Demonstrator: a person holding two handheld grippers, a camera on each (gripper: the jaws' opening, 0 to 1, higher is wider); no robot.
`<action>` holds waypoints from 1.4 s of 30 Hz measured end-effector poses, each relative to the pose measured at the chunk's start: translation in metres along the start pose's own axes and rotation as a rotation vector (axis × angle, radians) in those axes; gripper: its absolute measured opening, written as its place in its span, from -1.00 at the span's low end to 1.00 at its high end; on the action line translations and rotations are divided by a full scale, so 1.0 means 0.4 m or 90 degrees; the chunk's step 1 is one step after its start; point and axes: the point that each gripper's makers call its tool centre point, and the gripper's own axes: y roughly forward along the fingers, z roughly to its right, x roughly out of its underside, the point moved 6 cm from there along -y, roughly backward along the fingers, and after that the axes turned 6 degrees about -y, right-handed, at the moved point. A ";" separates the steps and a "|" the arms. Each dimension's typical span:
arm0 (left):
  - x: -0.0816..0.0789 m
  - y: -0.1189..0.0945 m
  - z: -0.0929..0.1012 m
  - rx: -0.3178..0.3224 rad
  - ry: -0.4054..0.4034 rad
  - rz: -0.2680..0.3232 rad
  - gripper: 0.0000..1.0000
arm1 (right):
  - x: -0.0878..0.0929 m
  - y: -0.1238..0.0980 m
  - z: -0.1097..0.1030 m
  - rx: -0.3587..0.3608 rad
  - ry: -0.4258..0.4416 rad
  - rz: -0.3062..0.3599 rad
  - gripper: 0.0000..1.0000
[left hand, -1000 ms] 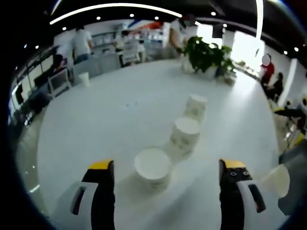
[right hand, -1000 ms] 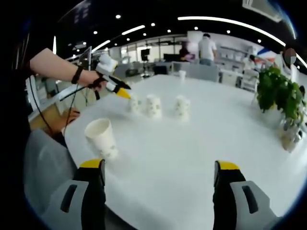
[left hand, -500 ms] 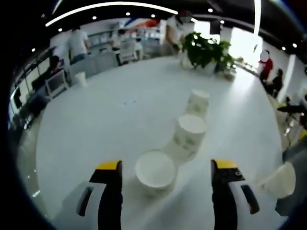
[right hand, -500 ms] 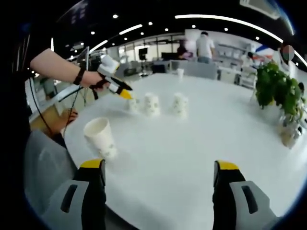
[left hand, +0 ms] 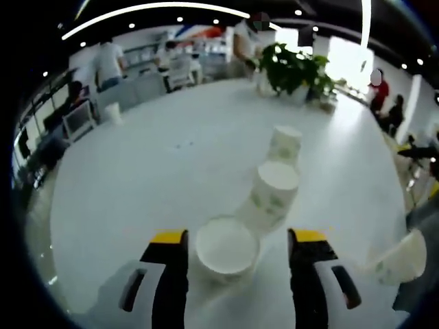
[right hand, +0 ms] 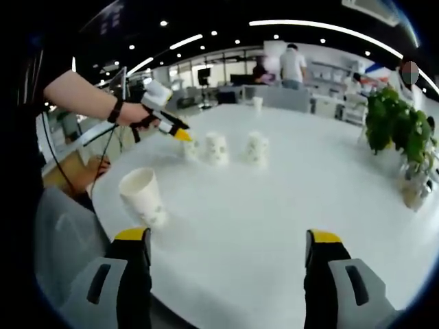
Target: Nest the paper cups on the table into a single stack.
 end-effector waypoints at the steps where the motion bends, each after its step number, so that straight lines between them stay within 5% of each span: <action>1: 0.001 0.004 0.000 0.006 -0.007 -0.003 0.12 | -0.001 0.000 0.001 0.000 0.001 0.001 0.82; 13: 0.012 0.012 0.005 0.023 -0.023 -0.027 -0.24 | 0.002 0.005 0.003 0.000 0.006 -0.001 0.82; 42: -0.006 -0.024 0.047 0.040 -0.035 -0.022 -0.26 | -0.013 -0.007 0.000 0.001 0.003 0.016 0.81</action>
